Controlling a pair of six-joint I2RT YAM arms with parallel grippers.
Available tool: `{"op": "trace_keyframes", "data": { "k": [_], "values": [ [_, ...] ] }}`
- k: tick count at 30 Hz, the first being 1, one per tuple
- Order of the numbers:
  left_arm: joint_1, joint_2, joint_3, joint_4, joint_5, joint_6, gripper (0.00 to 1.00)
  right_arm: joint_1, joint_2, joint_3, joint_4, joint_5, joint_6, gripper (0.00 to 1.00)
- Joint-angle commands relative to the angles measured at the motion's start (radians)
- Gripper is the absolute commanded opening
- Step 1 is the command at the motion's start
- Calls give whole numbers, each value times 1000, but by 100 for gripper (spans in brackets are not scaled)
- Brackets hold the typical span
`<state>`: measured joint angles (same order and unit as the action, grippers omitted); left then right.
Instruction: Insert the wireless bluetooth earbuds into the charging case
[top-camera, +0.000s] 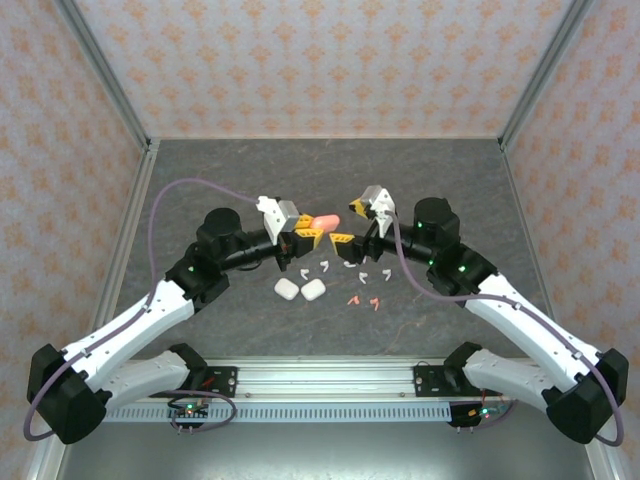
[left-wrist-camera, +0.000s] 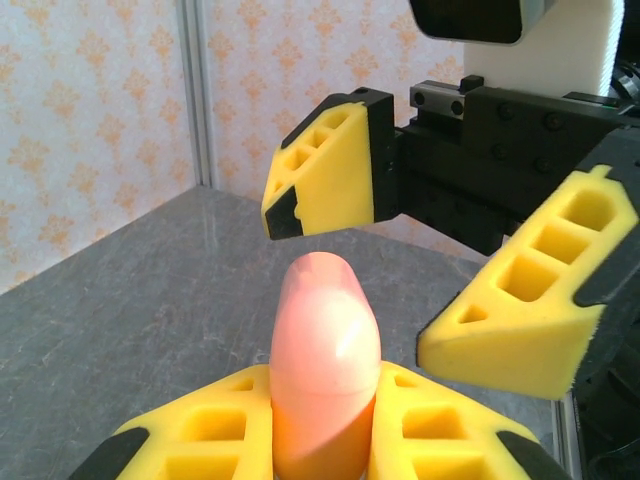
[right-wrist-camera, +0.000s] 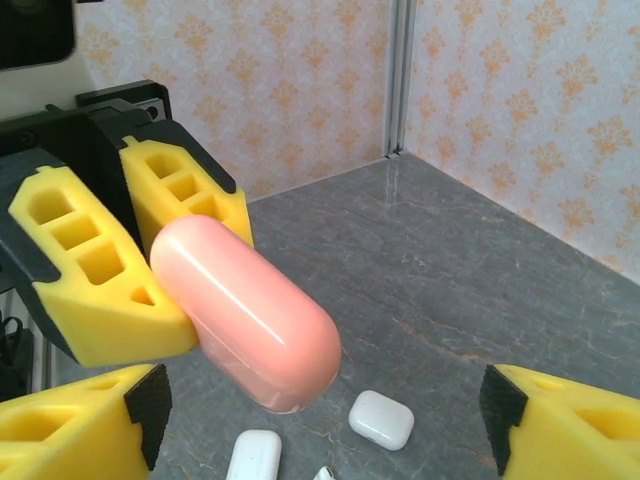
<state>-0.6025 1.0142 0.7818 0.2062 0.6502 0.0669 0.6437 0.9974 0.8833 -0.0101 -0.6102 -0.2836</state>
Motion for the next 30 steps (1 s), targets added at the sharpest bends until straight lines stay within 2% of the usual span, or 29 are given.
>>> {"op": "trace_keyframes", "data": {
  "k": [1,15,30],
  "values": [
    [-13,-20,9,32,19,42,0,-7,8,24,62,-16,14,79],
    [-16,-23,17,9,20,60,0,-13,51,82,27,35,-15,71],
    [-16,-23,19,-34,19,79,0,-21,67,153,-24,46,-53,70]
  ]
}}
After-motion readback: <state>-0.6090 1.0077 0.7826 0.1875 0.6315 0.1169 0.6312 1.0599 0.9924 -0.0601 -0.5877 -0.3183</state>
